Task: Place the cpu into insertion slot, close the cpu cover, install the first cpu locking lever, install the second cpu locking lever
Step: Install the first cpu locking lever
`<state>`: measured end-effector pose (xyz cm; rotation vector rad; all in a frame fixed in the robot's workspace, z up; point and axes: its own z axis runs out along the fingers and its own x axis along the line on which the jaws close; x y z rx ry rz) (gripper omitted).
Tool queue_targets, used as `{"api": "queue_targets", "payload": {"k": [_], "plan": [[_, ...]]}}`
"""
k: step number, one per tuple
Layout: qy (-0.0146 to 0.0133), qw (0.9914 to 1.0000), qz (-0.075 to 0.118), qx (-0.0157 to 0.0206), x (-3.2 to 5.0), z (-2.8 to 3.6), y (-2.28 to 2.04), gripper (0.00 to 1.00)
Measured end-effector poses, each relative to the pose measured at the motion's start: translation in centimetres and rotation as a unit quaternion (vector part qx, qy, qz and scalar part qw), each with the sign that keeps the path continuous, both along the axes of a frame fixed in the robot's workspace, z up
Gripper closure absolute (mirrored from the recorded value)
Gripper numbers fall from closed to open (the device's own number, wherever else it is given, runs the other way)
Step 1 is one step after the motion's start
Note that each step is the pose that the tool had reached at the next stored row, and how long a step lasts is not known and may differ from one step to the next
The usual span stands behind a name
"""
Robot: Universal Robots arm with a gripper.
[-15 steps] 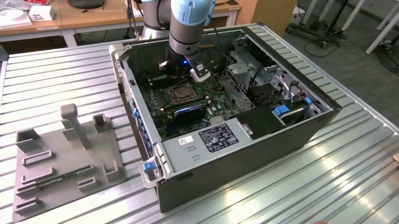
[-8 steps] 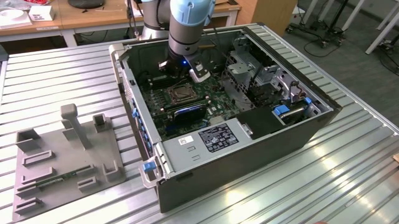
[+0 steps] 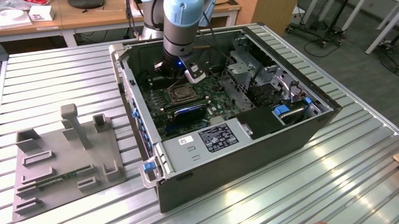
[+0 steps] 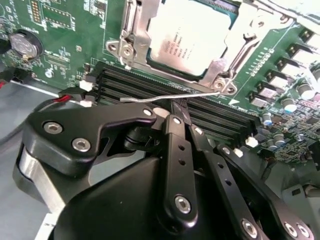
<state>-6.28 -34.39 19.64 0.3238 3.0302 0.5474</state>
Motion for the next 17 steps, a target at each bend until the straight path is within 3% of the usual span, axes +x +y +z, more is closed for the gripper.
{"api": "queue_targets", "payload": {"k": [5, 17], "plan": [[0.0, 1.0, 0.0, 0.0016, -0.15, 0.08, 0.08, 0.9], [0.0, 0.99999, 0.0, 0.0034, -0.15, 1.47, 0.07, 0.9]]}}
